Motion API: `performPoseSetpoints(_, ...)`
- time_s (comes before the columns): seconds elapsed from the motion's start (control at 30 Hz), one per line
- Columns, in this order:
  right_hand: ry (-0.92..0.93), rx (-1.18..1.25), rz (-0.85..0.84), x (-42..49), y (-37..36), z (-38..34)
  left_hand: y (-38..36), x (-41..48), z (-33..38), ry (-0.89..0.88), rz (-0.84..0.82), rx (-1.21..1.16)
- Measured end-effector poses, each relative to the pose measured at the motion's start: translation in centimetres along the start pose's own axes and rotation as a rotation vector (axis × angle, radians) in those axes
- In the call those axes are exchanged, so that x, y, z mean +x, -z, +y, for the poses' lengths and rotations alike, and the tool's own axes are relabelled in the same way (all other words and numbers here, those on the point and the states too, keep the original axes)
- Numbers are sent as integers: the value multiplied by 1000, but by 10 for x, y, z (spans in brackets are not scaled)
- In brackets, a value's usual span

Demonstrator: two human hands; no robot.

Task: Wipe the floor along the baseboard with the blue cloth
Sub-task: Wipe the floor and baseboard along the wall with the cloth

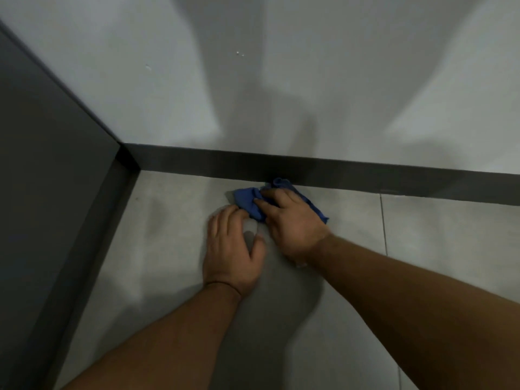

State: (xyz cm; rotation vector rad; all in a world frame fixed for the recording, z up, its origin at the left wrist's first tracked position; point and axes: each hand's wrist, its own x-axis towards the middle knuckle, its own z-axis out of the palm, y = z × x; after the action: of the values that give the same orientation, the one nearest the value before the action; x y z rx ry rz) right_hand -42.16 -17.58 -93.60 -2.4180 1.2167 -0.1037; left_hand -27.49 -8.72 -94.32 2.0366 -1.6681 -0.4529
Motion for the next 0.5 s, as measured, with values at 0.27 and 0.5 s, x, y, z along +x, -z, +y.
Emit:
performPoseSetpoints(0.27, 129, 162, -78, -37, 32, 9, 11, 16, 16, 191, 91, -205)
performPoseSetpoints(0.5, -854, 52, 262, -68, 32, 13, 22, 48, 45, 396, -357, -9)
